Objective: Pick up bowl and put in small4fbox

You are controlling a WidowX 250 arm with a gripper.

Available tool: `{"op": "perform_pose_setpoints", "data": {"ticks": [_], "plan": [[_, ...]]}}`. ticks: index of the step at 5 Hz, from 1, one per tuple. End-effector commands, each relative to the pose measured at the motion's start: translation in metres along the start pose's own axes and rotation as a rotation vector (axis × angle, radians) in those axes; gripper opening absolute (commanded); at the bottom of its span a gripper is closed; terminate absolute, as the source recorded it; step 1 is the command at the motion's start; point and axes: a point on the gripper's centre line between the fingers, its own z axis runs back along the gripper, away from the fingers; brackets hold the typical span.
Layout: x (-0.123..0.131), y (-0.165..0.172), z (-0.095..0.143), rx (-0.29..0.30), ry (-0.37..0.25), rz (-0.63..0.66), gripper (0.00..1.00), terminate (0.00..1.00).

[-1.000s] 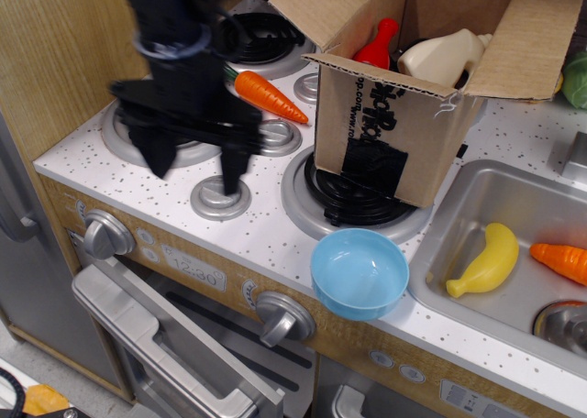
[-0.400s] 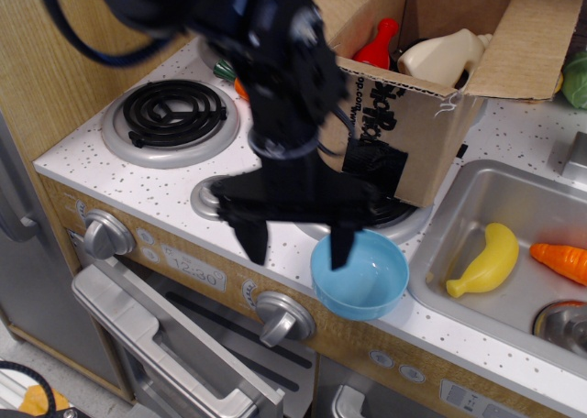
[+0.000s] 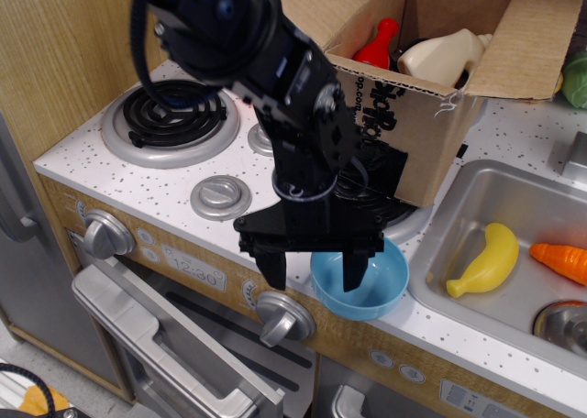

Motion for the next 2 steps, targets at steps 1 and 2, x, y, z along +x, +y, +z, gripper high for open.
{"op": "perform_pose_setpoints", "data": {"ticks": [1, 2], "plan": [[0.0099, -0.0041, -0.0093, -0.030, -0.020, 0.000, 1.00, 0.00], [0.0097, -0.0087, -0.0052, -0.010, -0.013, 0.025, 0.00, 0.00]]}}
